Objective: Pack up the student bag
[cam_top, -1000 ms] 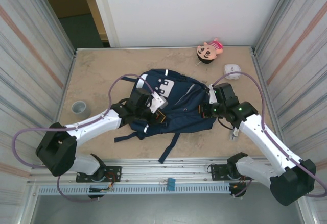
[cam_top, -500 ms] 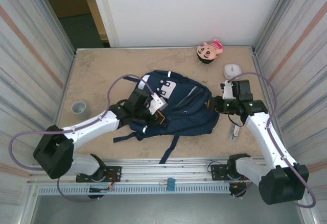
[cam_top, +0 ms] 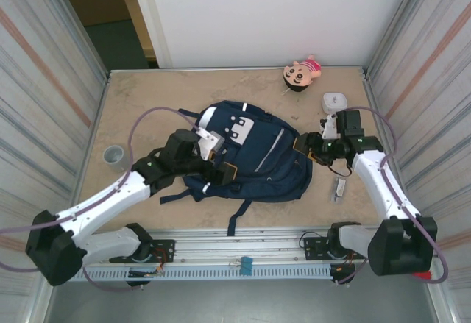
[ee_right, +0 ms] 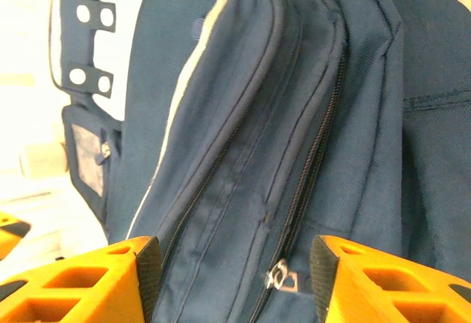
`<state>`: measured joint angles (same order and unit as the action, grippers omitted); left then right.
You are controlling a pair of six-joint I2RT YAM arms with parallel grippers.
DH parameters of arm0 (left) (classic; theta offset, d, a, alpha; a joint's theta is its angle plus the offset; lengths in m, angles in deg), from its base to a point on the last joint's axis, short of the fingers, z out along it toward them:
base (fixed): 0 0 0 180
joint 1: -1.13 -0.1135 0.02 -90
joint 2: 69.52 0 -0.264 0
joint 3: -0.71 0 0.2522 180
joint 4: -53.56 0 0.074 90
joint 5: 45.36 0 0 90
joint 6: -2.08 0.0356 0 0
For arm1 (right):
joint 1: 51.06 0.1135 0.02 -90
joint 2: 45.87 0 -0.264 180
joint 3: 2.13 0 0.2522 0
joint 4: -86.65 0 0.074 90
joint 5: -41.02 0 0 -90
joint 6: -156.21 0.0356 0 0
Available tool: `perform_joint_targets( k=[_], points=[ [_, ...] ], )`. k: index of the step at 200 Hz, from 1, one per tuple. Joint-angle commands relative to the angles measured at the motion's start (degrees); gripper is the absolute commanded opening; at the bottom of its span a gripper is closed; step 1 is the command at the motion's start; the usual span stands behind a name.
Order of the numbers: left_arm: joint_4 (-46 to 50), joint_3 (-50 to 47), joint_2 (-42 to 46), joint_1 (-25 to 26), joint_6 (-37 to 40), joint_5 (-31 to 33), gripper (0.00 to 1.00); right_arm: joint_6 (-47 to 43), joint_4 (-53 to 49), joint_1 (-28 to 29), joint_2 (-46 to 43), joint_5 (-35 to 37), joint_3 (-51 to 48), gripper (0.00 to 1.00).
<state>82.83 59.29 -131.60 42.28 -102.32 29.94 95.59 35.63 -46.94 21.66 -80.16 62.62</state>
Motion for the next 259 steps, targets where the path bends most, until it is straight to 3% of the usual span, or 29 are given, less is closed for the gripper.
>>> perform_joint_targets(
  k=[1,30,53,83,112,143,163,187,223,259],
  points=[
    [5.2,-3.9,2.1,-1.6,-14.1,7.9,0.99,0.6,1.7,1.7,3.1,3.3,-1.2,0.54],
    [2.8,-9.2,2.0,-3.0,-22.1,10.1,0.99,2.0,3.4,4.8,4.1,5.8,-4.3,0.52],
    [-1.9,-11.0,-0.8,-5.7,-23.8,8.5,0.99,6.4,5.2,8.4,0.6,7.6,-8.3,0.49],
    [-8.3,-8.8,-8.3,-11.1,-21.3,6.2,0.99,14.9,10.4,16.9,-6.6,10.5,-14.5,0.48],
    [-11.9,-3.2,-17.7,-16.7,-18.4,1.3,0.99,25.0,16.0,29.7,-10.3,18.3,-18.3,0.48],
    [-11.4,4.0,-24.0,-19.2,-14.1,-1.0,0.99,29.7,21.8,41.2,-6.7,24.1,-16.4,0.48],
    [-9.2,7.0,-24.8,-20.6,-12.4,-1.2,0.99,24.7,20.6,44.9,-1.0,22.4,-10.8,0.51],
    [-4.5,7.4,-20.9,-20.9,-8.8,1.1,0.99,18.6,12.3,45.7,1.9,20.6,-5.9,0.56],
    [-1.9,2.3,-8.8,-20.0,0.7,0.9,0.99,15.7,6.8,41.1,-3.5,15.3,-7.1,0.57],
    [-0.4,-1.0,0.5,-12.4,21.5,-7.1,0.96,13.8,6.0,31.9,-10.4,9.1,-9.9,0.56]
  ],
)
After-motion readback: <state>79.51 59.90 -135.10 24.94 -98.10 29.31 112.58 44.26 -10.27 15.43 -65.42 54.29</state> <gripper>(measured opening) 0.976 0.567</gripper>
